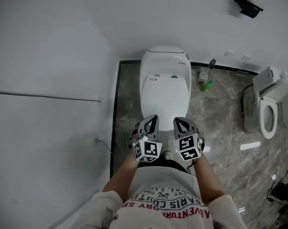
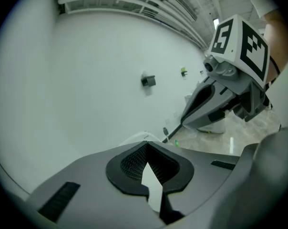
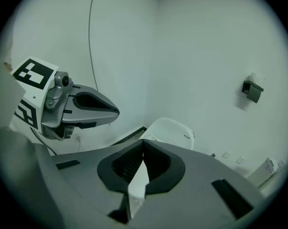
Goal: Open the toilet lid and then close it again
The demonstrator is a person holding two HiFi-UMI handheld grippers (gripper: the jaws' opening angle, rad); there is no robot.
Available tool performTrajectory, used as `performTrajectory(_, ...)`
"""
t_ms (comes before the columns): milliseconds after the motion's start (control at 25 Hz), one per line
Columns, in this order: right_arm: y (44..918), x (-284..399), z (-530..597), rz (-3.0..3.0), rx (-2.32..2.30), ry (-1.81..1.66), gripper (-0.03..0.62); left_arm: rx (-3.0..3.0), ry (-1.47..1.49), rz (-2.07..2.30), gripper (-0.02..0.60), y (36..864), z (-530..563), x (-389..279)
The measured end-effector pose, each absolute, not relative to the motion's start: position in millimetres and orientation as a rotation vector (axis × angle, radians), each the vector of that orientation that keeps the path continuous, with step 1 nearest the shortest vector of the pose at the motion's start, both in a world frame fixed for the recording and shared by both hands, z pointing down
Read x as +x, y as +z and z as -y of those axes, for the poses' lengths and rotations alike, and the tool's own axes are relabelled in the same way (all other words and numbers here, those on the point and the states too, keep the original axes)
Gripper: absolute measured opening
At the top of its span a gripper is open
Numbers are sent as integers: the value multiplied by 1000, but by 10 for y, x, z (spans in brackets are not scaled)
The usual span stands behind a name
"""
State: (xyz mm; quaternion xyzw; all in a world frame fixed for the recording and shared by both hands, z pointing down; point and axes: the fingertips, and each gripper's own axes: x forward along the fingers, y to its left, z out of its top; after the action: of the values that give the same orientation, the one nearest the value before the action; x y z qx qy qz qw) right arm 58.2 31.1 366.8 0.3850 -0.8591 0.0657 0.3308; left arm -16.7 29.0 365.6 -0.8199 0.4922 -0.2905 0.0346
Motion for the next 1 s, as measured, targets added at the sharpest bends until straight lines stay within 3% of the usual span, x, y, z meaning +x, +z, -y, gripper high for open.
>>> performTrajectory(520, 2083, 469, -432, 2405, 1290, 99, 14, -2663, -349, -1713, 7, 1744, -263, -514)
performTrajectory(1000, 1602, 518, -276, 2472, 1446, 35, 14, -2659, -231, -1711, 7, 1341, -276, -652)
